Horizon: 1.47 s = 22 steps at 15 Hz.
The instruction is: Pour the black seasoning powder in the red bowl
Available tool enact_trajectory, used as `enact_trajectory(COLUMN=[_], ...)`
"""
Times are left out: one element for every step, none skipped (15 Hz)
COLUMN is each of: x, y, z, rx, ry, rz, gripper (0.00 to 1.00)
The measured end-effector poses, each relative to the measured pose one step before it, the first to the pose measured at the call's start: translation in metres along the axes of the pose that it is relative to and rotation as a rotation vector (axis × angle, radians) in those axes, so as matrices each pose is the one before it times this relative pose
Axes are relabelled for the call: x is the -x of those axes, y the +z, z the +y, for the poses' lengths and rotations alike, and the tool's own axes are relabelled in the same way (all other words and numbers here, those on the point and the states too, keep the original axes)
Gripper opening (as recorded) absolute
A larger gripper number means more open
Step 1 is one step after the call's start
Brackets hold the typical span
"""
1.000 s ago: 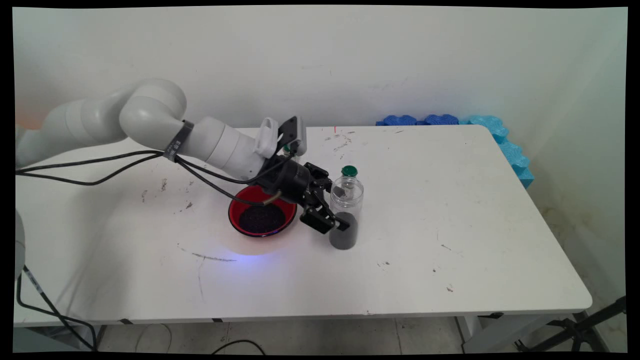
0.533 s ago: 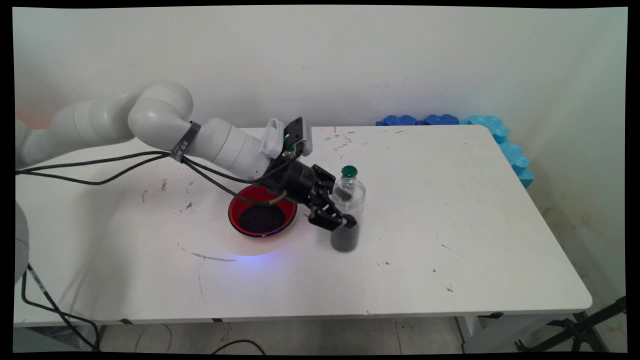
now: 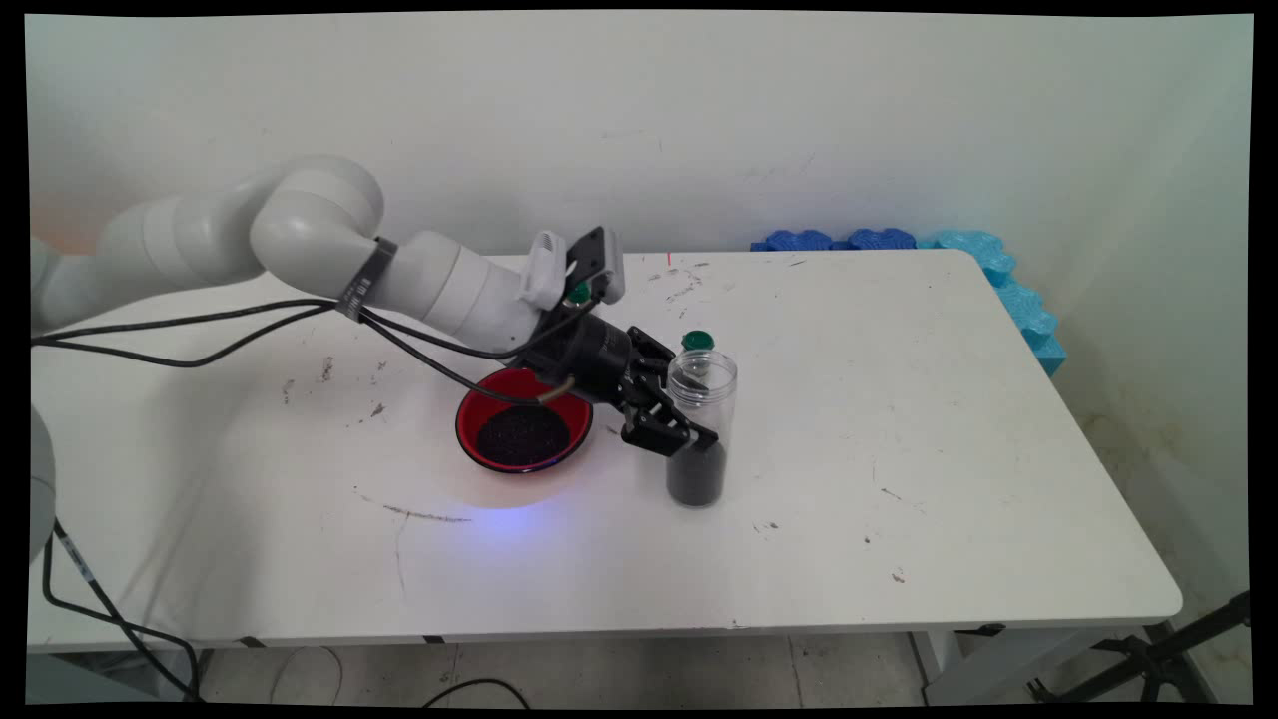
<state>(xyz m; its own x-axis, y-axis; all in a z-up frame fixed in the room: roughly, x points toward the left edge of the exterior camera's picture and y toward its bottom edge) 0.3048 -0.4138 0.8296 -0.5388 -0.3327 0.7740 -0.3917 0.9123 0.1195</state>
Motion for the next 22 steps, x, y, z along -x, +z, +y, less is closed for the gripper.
enact_trajectory(x=[-0.00074,-0.00078,-0.00103,-0.00081,-0.00168,-0.00184,-0.00226,-0.00211,-0.00256,-0.00238,-0.00165,-0.00148,-0.00170,-0.00095,-0.00086,-0.00059,-0.00033,-0.00008,0.00031,0.00060,0.00152,0.00233], y=[-0.00386,-0.00383,-0.00556,-0.00444,-0.00770,-0.00971,-0.01054,-0.00986,-0.01212,-0.01261,-0.00926,-0.00917,-0.01142,-0.00761,-0.00976,-0.00967,-0.00951,-0.00952,-0.01117,-0.00720,-0.01067,-0.01192], z=[0.00081,0.00062,0.00076,0.00051,0.00085,0.00069,0.00092,0.00114,0.00218,0.00259,0.00214,0.00214,0.00268,0.00163,0.00207,0.00192,0.00179,0.00157,0.00179,0.00110,0.00162,0.00198], rx=[-0.00176,-0.00214,-0.00282,-0.00226,-0.00462,-0.00780,-0.00904,-0.00795,-0.00587,-0.00496,-0.00207,-0.00132,-0.00059,-0.00041,-0.00037,-0.00104,-0.00101,-0.00162,-0.00163,-0.00090,-0.00154,0.00213], ry=[0.00064,0.00047,-0.00035,-0.00080,-0.00081,-0.00655,-0.00868,-0.00809,-0.00961,-0.00913,-0.00562,-0.00543,-0.00541,-0.00320,-0.00448,-0.00460,-0.00490,-0.00549,-0.00713,-0.00745,-0.01508,-0.01419], rz=[0.00124,0.00144,0.00051,0.00000,0.00079,0.00021,0.00058,0.00051,-0.00015,0.00009,-0.00043,-0.00125,-0.00172,-0.00192,-0.00292,-0.00337,-0.00362,-0.00432,-0.00593,-0.00602,-0.01068,-0.01389], gripper=[0.00,0.00,0.00,0.00,0.00,0.00,0.00,0.00,0.00,0.00,0.00,0.00,0.00,0.00,0.00,0.00,0.00,0.00,0.00,0.00,0.00,0.00])
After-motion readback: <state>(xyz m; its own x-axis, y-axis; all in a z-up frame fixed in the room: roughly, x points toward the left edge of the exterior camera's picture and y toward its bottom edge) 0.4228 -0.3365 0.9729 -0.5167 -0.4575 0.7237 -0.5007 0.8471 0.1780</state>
